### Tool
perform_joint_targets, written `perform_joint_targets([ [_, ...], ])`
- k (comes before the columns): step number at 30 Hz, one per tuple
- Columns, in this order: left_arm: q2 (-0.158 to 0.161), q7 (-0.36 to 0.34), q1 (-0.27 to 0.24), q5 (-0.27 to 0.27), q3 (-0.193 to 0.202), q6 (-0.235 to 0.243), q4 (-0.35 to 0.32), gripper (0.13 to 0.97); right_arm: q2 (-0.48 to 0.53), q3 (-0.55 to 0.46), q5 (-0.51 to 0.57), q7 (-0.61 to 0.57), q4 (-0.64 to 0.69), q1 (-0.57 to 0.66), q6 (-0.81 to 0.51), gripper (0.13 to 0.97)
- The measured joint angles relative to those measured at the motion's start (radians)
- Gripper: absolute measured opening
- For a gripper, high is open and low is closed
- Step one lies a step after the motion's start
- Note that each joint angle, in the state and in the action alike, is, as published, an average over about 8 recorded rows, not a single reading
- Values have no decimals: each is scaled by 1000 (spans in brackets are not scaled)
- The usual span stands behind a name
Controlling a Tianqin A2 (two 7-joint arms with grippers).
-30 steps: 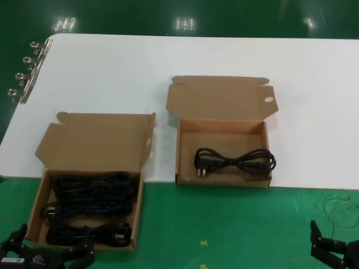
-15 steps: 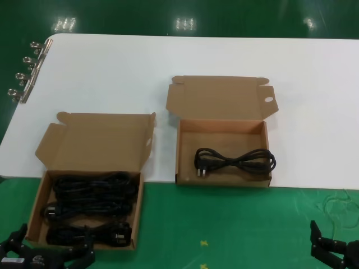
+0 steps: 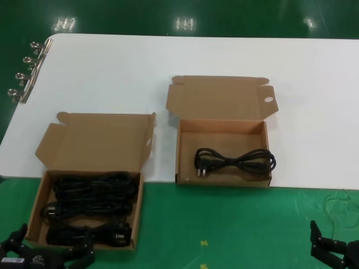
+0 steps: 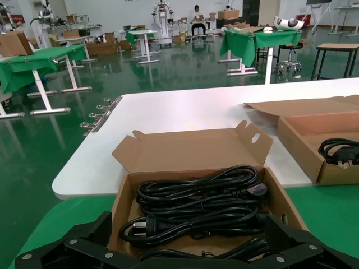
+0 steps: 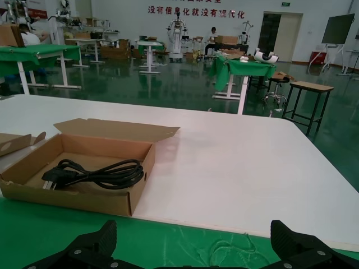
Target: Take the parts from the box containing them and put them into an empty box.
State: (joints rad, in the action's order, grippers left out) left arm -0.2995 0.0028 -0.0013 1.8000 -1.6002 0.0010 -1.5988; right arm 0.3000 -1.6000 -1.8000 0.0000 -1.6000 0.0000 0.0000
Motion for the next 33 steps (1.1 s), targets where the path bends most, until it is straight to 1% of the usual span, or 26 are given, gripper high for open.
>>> perform_joint_targets([
  [33, 0, 0, 0, 0, 0, 0, 0, 966, 0, 0, 0, 0, 0, 0, 0, 966],
])
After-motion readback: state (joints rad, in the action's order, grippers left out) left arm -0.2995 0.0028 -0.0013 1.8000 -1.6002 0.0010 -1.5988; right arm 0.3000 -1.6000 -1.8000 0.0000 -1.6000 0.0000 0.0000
